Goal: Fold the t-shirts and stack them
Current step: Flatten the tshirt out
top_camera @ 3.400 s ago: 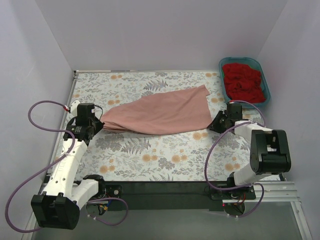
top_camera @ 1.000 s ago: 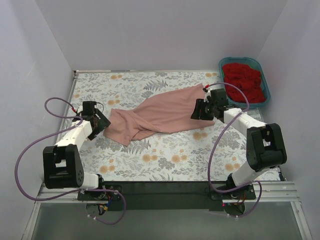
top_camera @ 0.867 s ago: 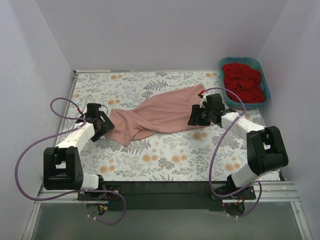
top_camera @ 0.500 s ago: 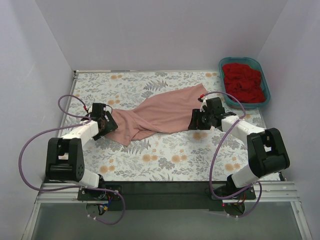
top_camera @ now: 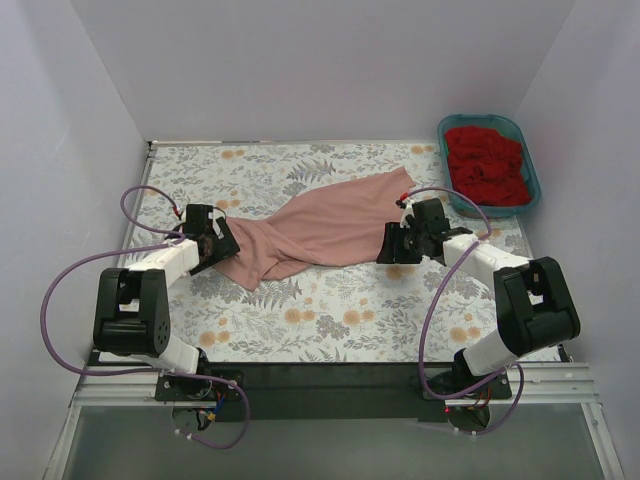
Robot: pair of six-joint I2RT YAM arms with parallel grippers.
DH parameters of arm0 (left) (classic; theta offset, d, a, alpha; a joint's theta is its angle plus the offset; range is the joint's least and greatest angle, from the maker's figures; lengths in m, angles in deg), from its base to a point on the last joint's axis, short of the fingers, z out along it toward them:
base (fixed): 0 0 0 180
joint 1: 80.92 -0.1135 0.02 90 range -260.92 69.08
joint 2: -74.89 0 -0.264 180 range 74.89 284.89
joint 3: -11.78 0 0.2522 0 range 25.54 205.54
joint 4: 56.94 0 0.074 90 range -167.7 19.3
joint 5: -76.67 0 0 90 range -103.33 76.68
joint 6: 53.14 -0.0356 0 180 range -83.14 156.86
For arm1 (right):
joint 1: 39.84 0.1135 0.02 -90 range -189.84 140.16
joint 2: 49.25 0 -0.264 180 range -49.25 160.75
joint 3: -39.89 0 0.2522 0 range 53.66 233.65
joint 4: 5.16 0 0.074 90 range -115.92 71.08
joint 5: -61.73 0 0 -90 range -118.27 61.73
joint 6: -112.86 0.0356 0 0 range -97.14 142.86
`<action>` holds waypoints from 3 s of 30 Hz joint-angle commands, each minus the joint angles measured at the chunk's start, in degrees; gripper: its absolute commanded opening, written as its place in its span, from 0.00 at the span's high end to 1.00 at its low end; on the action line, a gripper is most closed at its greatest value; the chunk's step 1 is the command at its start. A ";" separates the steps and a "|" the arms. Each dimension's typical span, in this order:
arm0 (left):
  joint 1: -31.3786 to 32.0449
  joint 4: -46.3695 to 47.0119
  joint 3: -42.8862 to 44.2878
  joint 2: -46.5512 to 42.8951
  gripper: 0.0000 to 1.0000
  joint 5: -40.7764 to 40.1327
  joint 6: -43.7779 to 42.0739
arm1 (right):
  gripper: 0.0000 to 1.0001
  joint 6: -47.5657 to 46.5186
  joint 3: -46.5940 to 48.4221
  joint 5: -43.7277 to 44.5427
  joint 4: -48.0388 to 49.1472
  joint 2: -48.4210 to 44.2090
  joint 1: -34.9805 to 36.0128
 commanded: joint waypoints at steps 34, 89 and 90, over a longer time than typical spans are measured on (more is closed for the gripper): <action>16.39 -6.81 -4.73 -8.67 0.20 12.08 34.78 | 0.51 9.01 18.56 -11.10 16.31 25.47 14.90; 15.87 -1.00 -1.30 -3.92 0.29 23.78 -10.05 | 0.49 -1.44 2.56 -12.24 13.59 -3.53 2.68; 15.87 -1.88 -0.86 -3.84 0.29 24.13 -9.51 | 0.49 -1.44 2.39 -12.24 13.59 -3.53 2.59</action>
